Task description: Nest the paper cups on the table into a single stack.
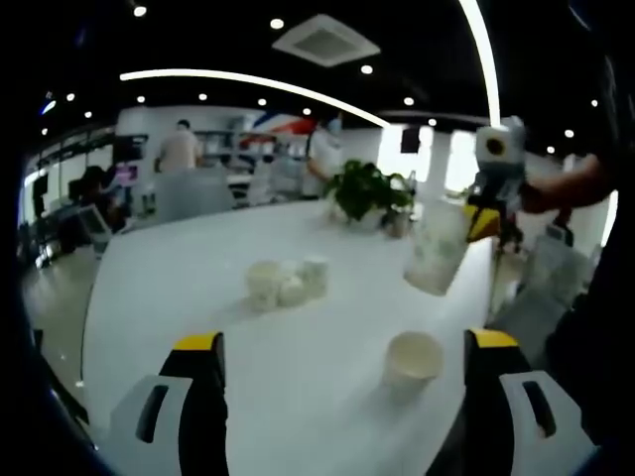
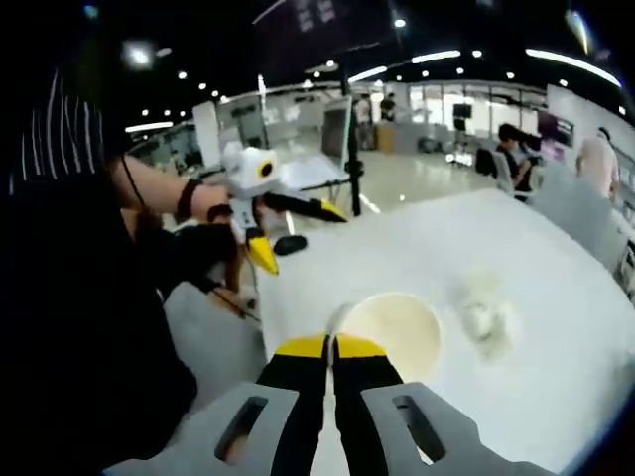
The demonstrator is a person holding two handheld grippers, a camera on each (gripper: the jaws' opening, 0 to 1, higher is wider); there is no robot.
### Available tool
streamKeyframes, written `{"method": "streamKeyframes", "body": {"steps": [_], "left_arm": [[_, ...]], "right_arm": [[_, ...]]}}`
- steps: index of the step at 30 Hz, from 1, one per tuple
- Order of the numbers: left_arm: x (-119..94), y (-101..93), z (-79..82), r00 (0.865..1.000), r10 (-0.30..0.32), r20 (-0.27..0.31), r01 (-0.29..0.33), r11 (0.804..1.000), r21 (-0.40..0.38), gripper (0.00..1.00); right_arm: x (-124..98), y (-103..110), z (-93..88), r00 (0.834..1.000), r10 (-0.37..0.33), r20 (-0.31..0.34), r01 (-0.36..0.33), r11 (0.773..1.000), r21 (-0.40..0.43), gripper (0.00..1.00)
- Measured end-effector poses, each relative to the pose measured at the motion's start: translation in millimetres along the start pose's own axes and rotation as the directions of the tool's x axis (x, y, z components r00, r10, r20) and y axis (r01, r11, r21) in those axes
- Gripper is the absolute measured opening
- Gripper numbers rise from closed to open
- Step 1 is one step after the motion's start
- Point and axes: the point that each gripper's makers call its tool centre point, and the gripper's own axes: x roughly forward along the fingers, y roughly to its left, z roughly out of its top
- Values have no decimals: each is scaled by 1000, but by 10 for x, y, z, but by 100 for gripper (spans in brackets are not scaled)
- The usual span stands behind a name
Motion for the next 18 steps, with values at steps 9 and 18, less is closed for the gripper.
{"method": "streamKeyframes", "body": {"steps": [9, 18], "left_arm": [[3, -24, -69, 1000, -5, -16, 5, 1000, -14, 98], [47, -101, -153, 999, -25, -44, 25, 1000, -5, 97]], "right_arm": [[47, 11, -4, 983, -32, -182, -20, 960, -279, 0], [270, 135, -201, 954, 17, -300, -119, 938, -324, 0]]}}
